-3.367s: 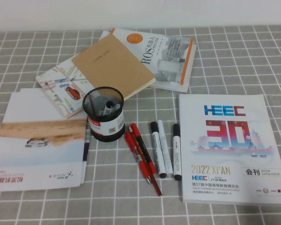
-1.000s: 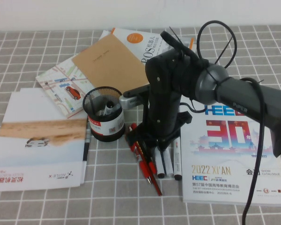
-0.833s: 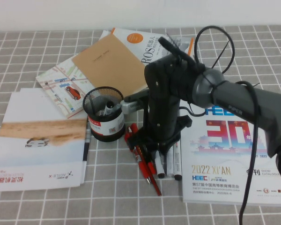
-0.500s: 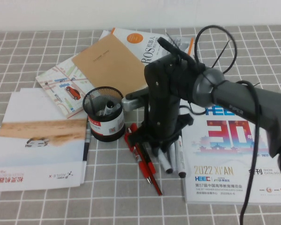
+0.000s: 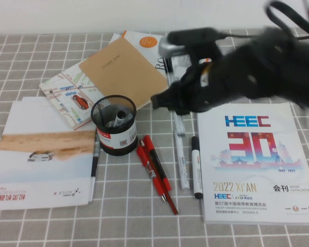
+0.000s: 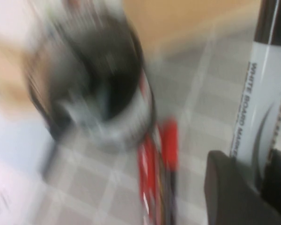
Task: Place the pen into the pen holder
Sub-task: Place the pen onto the pen holder
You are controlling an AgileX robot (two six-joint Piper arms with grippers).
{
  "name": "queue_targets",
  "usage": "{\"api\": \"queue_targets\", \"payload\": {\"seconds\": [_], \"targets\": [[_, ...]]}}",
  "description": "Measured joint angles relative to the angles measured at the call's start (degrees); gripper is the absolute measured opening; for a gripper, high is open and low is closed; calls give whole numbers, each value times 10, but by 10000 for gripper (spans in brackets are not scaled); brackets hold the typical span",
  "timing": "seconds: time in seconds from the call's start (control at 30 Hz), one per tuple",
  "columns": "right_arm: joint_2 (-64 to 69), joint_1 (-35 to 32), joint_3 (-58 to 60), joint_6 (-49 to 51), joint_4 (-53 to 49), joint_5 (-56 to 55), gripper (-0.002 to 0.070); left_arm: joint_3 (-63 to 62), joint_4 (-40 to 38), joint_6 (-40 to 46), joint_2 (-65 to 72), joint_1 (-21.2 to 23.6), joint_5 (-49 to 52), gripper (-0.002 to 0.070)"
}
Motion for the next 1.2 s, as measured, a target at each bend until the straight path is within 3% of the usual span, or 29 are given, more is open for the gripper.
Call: {"api": "queue_targets", "payload": {"seconds": [0.23, 0.43, 0.73, 1.1, 1.2], "targets": [[-44, 2, 144, 0, -38, -388, 104, 0, 0, 0, 0, 0, 0, -3], [-4, 21, 153, 0, -109, -636, 104, 0, 0, 0, 0, 0, 0, -3], [110, 32, 119, 0, -133, -747, 104, 0, 0, 0, 0, 0, 0, -3], [183, 32, 60, 0, -144, -740, 106, 0, 0, 0, 0, 0, 0, -3], [187, 32, 59, 0, -144, -731, 162, 0, 0, 0, 0, 0, 0, -3]]}}
